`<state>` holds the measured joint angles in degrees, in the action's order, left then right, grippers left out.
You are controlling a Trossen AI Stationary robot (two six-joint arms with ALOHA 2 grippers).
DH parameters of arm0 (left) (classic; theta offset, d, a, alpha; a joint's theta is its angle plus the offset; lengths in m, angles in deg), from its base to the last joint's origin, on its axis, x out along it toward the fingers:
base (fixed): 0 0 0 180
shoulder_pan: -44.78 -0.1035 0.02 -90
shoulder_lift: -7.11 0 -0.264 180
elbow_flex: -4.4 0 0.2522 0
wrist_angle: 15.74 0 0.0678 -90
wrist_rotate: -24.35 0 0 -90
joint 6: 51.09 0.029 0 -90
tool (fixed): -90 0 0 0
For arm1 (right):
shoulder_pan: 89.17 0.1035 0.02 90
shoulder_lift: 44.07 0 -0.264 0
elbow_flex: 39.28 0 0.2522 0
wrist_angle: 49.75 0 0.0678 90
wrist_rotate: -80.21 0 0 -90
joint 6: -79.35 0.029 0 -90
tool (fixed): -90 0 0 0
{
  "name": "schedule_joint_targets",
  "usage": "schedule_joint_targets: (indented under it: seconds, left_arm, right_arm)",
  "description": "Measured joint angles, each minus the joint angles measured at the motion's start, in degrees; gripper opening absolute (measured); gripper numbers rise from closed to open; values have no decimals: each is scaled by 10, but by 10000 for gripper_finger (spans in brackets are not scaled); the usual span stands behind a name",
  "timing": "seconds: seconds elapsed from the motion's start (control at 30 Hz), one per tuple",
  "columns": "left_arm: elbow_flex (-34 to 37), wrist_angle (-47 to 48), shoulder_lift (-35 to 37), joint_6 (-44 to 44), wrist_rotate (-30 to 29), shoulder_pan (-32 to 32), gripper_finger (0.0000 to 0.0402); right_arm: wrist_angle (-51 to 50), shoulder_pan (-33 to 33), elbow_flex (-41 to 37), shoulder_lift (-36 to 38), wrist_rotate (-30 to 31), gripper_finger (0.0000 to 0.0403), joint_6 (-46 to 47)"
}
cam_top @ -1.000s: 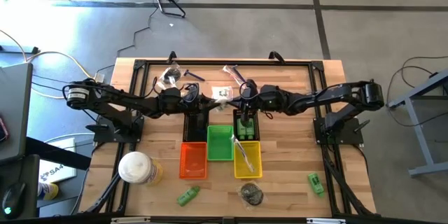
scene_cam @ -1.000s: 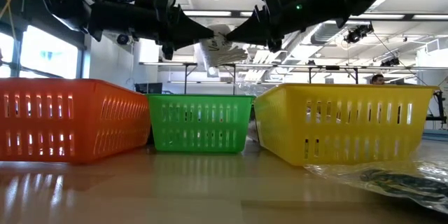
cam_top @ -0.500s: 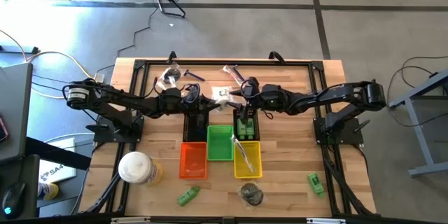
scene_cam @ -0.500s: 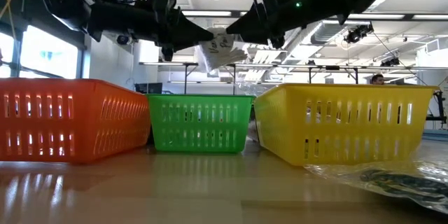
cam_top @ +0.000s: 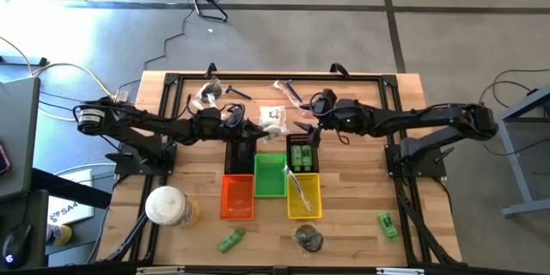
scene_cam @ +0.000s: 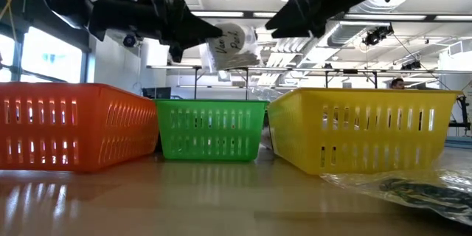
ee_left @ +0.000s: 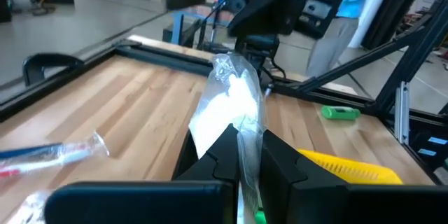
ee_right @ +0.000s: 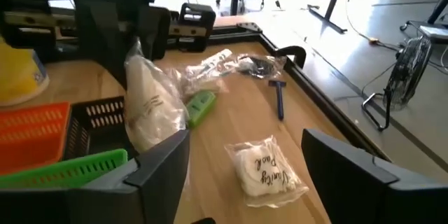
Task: Pick & Place Travel size toiletries
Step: Put the right white vanity pack into the orange bin
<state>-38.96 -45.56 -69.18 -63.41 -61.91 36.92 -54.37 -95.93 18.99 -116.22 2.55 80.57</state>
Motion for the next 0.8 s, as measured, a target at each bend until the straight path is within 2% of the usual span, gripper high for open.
schedule_joint_targets:
  seconds: [0.23, 0.5, 0.67, 0.8]
  left_arm:
    - [0, 107, 82, -45, 17, 6, 22]
    - [-16, 293, 200, -112, 23, 71, 22]
    - [-69, 452, 220, -171, -35, 142, 22]
    - [-122, 589, 210, -214, -46, 191, 22]
  right_arm:
    - [-42, -1, 0, 36, 0, 260, 0]
    - [-48, -5, 0, 35, 11, 260, 0]
    - [-47, -5, 0, 35, 12, 259, 2]
    - [-43, -5, 0, 35, 12, 259, 2]
